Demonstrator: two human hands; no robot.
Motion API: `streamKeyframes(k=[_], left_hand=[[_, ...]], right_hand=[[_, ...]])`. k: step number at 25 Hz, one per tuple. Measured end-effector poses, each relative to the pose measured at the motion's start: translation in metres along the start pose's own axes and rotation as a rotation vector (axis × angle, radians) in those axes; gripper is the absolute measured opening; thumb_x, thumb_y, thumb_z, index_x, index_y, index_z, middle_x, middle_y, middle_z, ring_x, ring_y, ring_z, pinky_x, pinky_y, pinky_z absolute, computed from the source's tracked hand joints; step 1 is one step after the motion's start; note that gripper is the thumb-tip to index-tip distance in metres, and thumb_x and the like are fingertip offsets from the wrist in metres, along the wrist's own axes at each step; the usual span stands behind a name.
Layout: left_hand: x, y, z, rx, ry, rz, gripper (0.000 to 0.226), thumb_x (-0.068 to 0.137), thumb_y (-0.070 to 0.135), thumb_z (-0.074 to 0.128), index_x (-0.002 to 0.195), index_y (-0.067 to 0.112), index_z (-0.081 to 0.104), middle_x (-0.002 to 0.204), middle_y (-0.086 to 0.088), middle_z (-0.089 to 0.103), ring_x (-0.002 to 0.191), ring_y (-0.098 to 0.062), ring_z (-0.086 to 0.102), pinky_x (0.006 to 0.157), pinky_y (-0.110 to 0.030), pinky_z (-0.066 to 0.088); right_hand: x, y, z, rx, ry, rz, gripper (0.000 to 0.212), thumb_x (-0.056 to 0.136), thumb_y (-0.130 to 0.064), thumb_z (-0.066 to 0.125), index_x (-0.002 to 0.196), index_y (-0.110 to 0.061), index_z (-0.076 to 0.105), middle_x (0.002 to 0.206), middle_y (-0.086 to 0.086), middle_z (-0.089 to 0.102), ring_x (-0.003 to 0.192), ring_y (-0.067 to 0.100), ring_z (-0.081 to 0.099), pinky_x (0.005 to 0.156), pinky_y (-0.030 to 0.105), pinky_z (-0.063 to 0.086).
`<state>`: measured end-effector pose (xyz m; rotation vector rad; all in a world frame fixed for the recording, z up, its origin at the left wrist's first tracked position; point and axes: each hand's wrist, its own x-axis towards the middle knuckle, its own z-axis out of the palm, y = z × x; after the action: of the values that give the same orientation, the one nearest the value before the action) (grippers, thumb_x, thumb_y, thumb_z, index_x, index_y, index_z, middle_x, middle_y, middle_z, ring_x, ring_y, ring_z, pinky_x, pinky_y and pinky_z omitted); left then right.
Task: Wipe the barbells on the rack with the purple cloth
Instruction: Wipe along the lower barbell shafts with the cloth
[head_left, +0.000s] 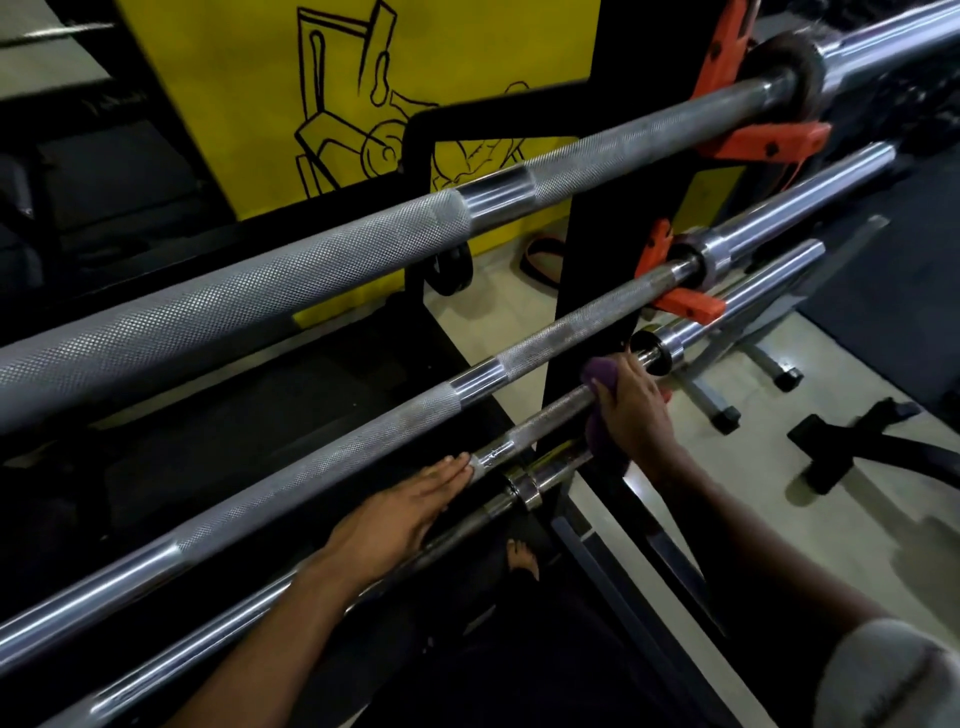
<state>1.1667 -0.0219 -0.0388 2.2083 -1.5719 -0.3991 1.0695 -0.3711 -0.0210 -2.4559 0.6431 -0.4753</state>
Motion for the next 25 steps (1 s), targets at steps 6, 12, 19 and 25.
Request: streamKeyframes(k=[6,12,19,25], left_hand=[[0.001,0.000,-0.001,-0.019,-0.005,-0.009,0.065,0.102,0.010,0.047,0.158,0.031,0.021,0.164,0.019,0.013,0.150,0.004,0.010,0.122,-0.022,0.018],[0.006,0.005,-0.005,-0.179,0.103,-0.077,0.067,0.101,0.039,0.055,0.158,0.034,0.021,0.164,0.017,0.018,0.148,0.003,0.019,0.120,-0.029,0.029],[0.068,0.081,-0.018,-0.618,0.098,-0.098,0.026,0.090,0.040,0.072,0.111,0.027,0.065,0.102,0.012,0.068,0.098,-0.007,0.064,0.086,-0.035,0.053],[0.096,0.126,-0.005,-0.303,0.196,-0.083,0.033,0.098,0.042,0.054,0.117,0.018,0.064,0.110,0.002,0.067,0.101,-0.015,0.060,0.085,-0.033,0.050]], right_hand=[[-0.054,-0.056,0.038,0.235,-0.229,-0.106,0.020,0.104,-0.024,0.049,0.120,-0.025,0.061,0.119,0.004,0.063,0.104,0.024,0.064,0.087,0.041,0.056],[-0.103,-0.046,0.000,0.465,-0.327,-0.048,0.039,0.095,-0.032,0.064,0.133,-0.040,0.058,0.141,-0.009,0.043,0.130,0.013,0.050,0.101,0.045,0.052],[-0.093,-0.066,-0.059,0.602,-0.493,-0.030,0.036,0.091,-0.017,0.070,0.124,-0.027,0.064,0.118,-0.018,0.069,0.107,0.004,0.068,0.086,0.019,0.054],[-0.144,-0.020,-0.006,1.096,-0.044,0.810,0.030,0.101,-0.044,0.049,0.117,-0.024,0.065,0.119,0.011,0.070,0.098,0.026,0.069,0.073,0.036,0.055]])
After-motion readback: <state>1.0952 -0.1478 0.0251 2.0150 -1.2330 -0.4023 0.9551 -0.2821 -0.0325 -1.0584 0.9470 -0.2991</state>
